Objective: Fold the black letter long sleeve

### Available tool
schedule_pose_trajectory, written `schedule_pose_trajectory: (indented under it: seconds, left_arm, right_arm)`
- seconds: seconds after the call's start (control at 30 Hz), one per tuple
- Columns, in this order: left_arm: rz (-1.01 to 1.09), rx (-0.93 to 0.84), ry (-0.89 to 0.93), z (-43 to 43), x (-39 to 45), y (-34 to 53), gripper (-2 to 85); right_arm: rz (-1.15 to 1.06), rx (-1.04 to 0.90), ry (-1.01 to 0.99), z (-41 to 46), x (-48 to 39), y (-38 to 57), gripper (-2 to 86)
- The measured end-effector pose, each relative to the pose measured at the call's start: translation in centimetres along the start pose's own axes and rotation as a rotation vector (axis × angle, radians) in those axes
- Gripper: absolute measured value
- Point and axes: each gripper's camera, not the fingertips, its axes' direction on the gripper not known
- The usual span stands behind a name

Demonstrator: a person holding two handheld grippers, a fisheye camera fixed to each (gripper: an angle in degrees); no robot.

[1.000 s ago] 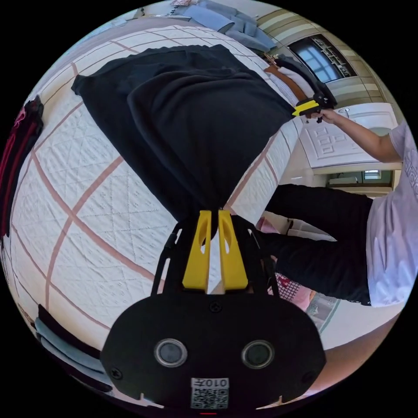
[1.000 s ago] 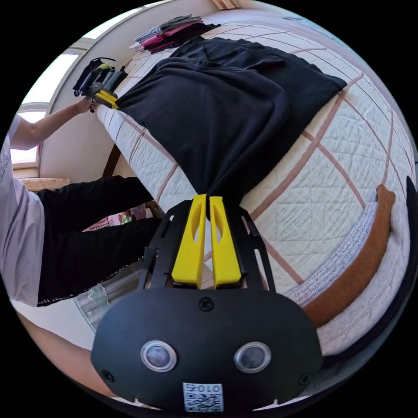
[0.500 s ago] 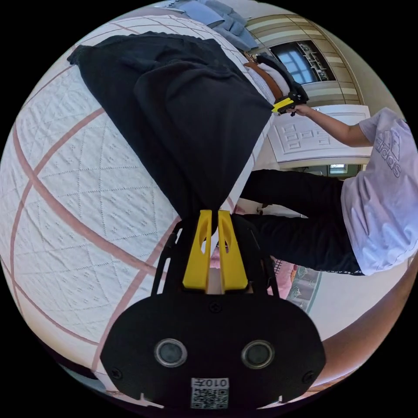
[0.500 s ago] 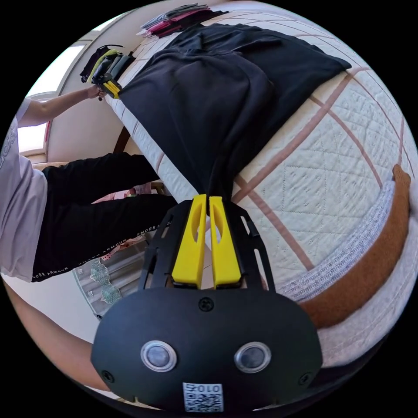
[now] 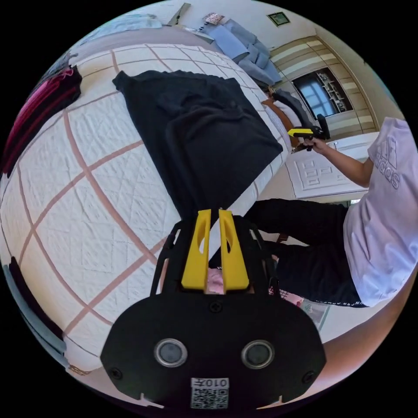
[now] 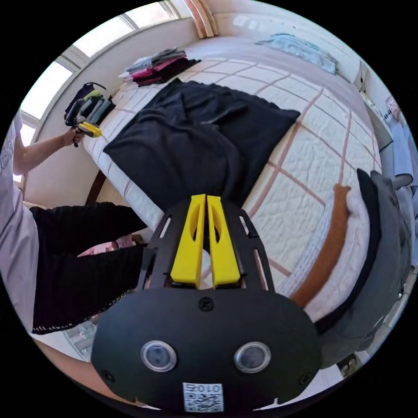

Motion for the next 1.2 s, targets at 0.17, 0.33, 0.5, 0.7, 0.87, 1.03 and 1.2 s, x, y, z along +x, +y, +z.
schedule_pose_trajectory:
  seconds: [0.17, 0.33, 0.5, 0.7, 0.87, 1.03, 1.2]
  left_arm:
    - [0.12, 0.149, -0.024, 3.0, 2.9, -9.6, 4.4]
    - [0.234, 0.133, 0.02, 7.0, 2.8, -17.4, 4.8]
    - [0.103, 0.096, 0.147, 10.0, -2.0, -22.0, 4.6]
    - [-0.05, 0.17, 0.216, 7.2, -5.9, -20.6, 6.0]
    - [-0.336, 0.289, -0.271, -2.4, -11.0, -20.5, 11.1]
    - [-0.439, 0.241, -0.188, -1.9, -17.2, -24.8, 14.6]
    - [-0.483, 0.209, -0.104, 0.7, -19.0, -27.5, 14.4]
  right_arm:
    - [-0.05, 0.151, -0.127, 2.8, -2.1, -7.3, 2.8]
    - [-0.112, 0.03, -0.157, 8.4, -2.4, -14.1, 2.7]
    - [-0.002, -0.133, -0.167, 14.7, 2.0, -18.4, 2.1]
    - [0.066, -0.019, -0.176, 8.6, 7.2, -17.8, 3.8]
    - [0.327, 0.084, 0.043, 4.1, 17.1, -19.2, 9.6]
    - [0.461, 0.046, 0.045, 5.8, 22.7, -22.9, 11.8]
    - [0.477, -0.035, -0.019, 9.7, 22.9, -25.0, 10.0]
